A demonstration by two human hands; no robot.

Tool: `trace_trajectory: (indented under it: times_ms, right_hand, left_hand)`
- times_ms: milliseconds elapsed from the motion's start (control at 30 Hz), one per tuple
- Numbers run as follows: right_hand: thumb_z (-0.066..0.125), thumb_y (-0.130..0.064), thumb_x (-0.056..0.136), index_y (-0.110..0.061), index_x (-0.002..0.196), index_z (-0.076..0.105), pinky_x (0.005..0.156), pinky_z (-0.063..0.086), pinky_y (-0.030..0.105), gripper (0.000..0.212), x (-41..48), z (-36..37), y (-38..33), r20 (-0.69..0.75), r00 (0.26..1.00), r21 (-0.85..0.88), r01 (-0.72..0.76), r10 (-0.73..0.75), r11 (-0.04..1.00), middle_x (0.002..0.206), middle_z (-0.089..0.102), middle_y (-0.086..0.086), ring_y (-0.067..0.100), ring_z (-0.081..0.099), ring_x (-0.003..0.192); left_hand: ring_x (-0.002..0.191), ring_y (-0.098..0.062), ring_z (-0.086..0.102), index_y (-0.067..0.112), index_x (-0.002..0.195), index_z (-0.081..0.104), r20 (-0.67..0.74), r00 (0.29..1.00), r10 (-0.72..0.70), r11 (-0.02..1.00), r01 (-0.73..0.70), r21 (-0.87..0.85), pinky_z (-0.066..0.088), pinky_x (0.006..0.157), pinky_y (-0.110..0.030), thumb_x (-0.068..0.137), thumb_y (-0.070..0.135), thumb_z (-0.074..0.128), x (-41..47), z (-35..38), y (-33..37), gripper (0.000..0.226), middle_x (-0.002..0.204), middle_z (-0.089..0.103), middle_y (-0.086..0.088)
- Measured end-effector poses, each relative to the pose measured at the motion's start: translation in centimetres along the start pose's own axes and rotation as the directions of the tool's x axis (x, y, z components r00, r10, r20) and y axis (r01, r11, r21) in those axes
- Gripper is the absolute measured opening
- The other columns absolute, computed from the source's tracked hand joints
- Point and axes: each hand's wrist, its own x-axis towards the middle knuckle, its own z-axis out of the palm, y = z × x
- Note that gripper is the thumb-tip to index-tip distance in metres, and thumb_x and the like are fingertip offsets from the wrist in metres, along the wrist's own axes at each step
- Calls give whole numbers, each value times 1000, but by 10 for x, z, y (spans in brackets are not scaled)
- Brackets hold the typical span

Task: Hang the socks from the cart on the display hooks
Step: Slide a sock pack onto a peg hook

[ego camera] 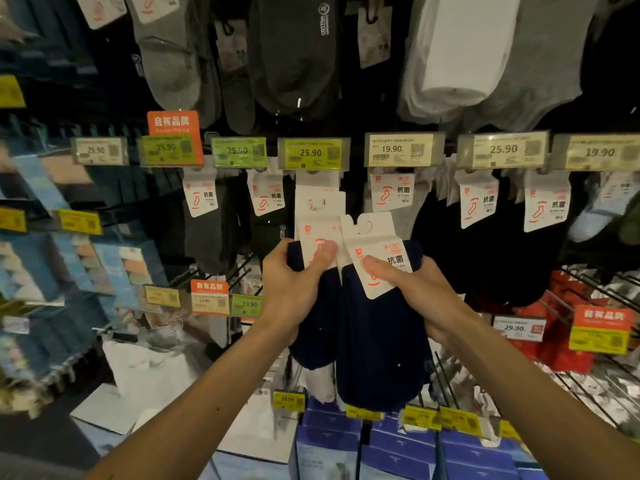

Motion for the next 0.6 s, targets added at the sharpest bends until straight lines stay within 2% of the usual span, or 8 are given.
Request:
trace_trajectory:
  times_ms: [100, 167, 267, 367, 433, 533, 600]
  right_hand:
    - [76, -19, 83, -17, 102, 73, 63, 58, 23, 19, 3, -5, -2, -83, 997, 15, 7, -6, 1000, 92, 79, 1, 14, 76, 84]
    - [77, -18, 82, -18, 100, 72, 59, 57, 21, 18, 4, -11, -3, -133, 991, 29, 10, -6, 1000, 86, 79, -2, 12, 75, 79]
    - [76, -19, 82, -18, 103, 72, 58, 57, 21, 21, 5, -17, -6, -151, 988, 40, 23, -17, 999, 89, 79, -3, 12, 75, 80]
    - [76, -21, 82, -18, 103, 72, 60, 57, 21, 22, 4, -20, -10, -136, 990, 32, 38, -33, 999, 93, 79, -1, 14, 76, 84]
    - [76, -21, 83, -18, 103, 73, 61, 57, 21, 20, 3, -20, -13, -126, 991, 25, 47, -43, 999, 92, 79, 0, 14, 76, 85]
    - [75, -20, 84, -18, 104, 73, 63, 58, 22, 20, 3, -18, -18, -109, 992, 9, 59, -58, 998, 95, 79, 1, 14, 76, 86]
    - [75, -20, 83, -18, 102, 73, 62, 58, 21, 19, 2, -16, -20, -94, 994, 17, 65, -63, 998, 94, 79, 2, 15, 76, 85]
  left_hand:
    - [85, -8, 72, 14, 100, 66, -8, 993, -116, 993, 116, -25, 60, 72, -26, 94, 41, 62, 11, -10, 5, 28, 94, 75, 3]
    - [90, -14, 72, 13, 101, 67, 12, 985, -172, 985, 172, -24, 60, 78, -31, 96, 43, 59, 17, -17, 8, 31, 96, 75, 1]
    - [91, -13, 70, 11, 110, 66, 58, 981, -183, 983, 183, 9, 59, 72, -24, 99, 32, 58, 25, -26, 11, 25, 101, 73, -2]
    - [99, -15, 70, 14, 120, 62, 93, 986, -139, 988, 133, 75, 59, 78, -25, 99, 21, 60, 36, -30, 13, 22, 110, 72, -3]
    - [93, -11, 71, 19, 126, 56, 117, 989, -96, 990, 82, 119, 60, 77, -25, 99, 13, 59, 43, -29, 16, 28, 108, 71, -2]
    - [70, -5, 71, 30, 134, 43, 171, 985, -32, 977, -5, 213, 56, 57, -21, 98, 7, 55, 51, -24, 27, 45, 96, 71, -1]
    - [61, -5, 70, 35, 142, 35, 218, 976, 6, 965, -63, 253, 52, 52, -19, 98, 6, 54, 58, -21, 33, 56, 88, 71, -2]
